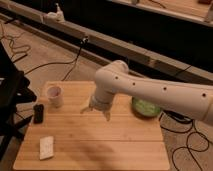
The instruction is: Place the white sponge in the ceramic bowl
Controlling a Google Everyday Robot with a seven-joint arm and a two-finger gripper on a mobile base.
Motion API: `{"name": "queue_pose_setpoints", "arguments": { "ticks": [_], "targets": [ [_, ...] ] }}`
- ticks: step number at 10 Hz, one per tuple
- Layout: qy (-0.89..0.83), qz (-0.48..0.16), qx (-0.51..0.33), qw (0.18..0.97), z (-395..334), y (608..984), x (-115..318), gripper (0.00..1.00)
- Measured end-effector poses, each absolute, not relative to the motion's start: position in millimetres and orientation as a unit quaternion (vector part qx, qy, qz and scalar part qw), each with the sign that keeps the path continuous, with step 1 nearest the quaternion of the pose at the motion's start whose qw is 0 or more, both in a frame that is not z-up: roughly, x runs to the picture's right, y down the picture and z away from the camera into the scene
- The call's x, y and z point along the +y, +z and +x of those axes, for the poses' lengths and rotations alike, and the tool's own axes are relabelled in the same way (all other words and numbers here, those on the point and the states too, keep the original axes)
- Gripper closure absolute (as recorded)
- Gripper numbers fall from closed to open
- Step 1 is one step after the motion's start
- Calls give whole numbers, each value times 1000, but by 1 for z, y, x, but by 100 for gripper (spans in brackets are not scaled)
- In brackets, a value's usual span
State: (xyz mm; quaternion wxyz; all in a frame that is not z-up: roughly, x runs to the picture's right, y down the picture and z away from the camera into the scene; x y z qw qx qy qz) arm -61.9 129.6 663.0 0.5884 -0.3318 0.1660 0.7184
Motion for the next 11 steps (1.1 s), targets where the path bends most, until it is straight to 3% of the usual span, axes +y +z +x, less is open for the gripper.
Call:
{"name": "queue_pose_setpoints", "arguments": {
  "ticks": [7,11],
  "targets": [
    [723,-332,181,578,-48,673,130,24],
    [676,-373,189,607,-96,705,143,24]
  ]
}}
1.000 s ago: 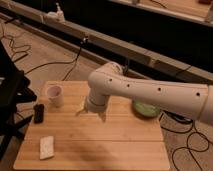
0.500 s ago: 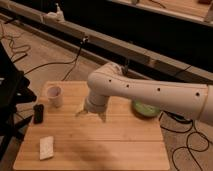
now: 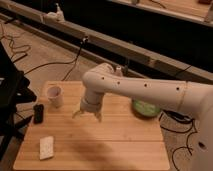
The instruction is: Place the white sponge in the ceramic bowl
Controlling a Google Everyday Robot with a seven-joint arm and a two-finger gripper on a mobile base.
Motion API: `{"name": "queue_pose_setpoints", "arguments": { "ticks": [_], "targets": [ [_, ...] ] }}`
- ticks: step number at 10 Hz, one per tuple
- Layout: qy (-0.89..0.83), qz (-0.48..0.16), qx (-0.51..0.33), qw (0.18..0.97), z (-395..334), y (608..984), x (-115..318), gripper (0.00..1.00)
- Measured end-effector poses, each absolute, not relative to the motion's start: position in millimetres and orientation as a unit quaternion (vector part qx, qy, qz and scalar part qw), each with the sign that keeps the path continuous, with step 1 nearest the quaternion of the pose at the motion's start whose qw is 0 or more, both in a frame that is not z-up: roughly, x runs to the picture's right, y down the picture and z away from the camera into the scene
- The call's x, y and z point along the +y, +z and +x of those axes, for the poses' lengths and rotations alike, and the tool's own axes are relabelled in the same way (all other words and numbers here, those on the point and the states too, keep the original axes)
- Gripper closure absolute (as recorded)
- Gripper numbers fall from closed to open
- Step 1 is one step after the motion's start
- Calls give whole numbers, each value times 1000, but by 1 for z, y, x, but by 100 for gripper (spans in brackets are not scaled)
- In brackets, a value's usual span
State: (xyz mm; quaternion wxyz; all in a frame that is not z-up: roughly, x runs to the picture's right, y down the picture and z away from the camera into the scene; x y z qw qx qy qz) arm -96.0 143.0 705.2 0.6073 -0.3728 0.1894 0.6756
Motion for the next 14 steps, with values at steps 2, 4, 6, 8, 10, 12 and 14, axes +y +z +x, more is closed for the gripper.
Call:
{"name": "queue_pose_setpoints", "arguments": {
  "ticks": [2,4,6,8,10,12,14],
  "targets": [
    [650,-399,187,619,-132,720,149,24],
    [622,-424,177,634,-174,728,155,24],
    [594,-453,153,647,-228,727,156,24],
    [566,-477,130,660,-272,714,160,24],
    [559,-482,125,663,-280,711,161,24],
    [559,-482,125,663,-281,710,161,24],
    [560,-481,126,663,-279,711,161,24]
  ]
}}
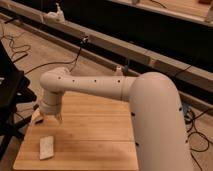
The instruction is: Place the white sponge in the ceramic bowl
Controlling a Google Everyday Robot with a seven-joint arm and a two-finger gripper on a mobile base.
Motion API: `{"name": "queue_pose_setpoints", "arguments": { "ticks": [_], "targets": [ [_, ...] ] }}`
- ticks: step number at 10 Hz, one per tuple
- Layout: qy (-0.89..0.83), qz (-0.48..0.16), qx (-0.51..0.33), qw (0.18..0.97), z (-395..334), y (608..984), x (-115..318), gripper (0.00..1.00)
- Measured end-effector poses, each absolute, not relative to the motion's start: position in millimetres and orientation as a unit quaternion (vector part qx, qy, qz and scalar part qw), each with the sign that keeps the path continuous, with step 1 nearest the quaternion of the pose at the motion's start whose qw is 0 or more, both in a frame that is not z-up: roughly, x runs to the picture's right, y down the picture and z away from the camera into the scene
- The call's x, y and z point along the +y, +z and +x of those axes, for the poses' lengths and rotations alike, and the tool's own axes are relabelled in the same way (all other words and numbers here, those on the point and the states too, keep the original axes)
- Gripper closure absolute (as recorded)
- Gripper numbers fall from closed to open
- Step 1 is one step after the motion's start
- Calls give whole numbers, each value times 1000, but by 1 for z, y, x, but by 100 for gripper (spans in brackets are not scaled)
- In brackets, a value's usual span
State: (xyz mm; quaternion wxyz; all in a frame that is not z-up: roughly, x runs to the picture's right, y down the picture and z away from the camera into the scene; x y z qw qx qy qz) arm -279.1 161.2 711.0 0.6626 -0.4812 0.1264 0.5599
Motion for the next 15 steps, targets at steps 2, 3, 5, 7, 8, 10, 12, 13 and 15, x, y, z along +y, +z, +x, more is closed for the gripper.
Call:
{"name": "queue_pose_setpoints", "arguments": {
  "ticks": [2,3,5,7,8,10,12,13,15],
  "targets": [
    [565,-483,164,649,-271,722,180,24],
    [562,-487,177,644,-272,726,190,24],
    [555,-504,193,633,-280,732,209,24],
    [551,-528,197,615,-296,737,231,24],
    [548,-545,197,603,-305,739,244,24],
    [538,-574,199,584,-322,742,268,24],
    [533,-594,206,566,-328,753,287,24],
    [533,-597,211,561,-327,758,290,24],
    [534,-595,219,559,-323,767,290,24]
  ]
}}
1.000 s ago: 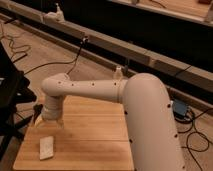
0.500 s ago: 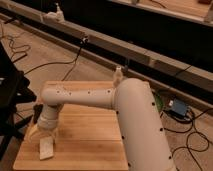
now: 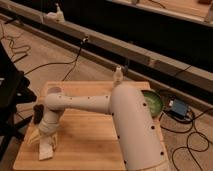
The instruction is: Place the white sponge in the ceramic bowl
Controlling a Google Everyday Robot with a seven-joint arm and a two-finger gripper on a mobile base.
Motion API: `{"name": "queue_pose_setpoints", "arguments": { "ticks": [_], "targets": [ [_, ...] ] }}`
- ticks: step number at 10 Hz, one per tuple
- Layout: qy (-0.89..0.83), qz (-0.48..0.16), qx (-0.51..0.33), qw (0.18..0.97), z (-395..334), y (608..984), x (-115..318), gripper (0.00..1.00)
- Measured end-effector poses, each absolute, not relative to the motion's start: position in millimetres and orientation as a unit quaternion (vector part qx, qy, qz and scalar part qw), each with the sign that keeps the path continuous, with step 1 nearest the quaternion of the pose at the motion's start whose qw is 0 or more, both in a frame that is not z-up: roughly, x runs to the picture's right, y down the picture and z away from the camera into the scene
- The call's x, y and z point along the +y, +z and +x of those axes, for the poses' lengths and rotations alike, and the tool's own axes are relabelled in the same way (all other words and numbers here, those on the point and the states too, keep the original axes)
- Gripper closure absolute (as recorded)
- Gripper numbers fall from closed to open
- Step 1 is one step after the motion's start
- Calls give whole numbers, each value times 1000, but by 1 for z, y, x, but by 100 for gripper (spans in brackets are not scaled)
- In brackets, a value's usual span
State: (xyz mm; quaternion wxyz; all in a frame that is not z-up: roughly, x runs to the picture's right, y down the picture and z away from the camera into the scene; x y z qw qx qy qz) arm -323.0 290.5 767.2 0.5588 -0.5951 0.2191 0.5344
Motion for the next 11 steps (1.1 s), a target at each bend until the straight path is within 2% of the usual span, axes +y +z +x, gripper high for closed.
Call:
{"name": "queue_pose_setpoints", "arguments": {
  "ticks": [2,9,11],
  "targets": [
    [534,-591,225,561,-321,773,291,28],
    [546,-581,228,559,-318,788,292,96],
    [556,-568,215,567,-315,785,278,100]
  ]
}}
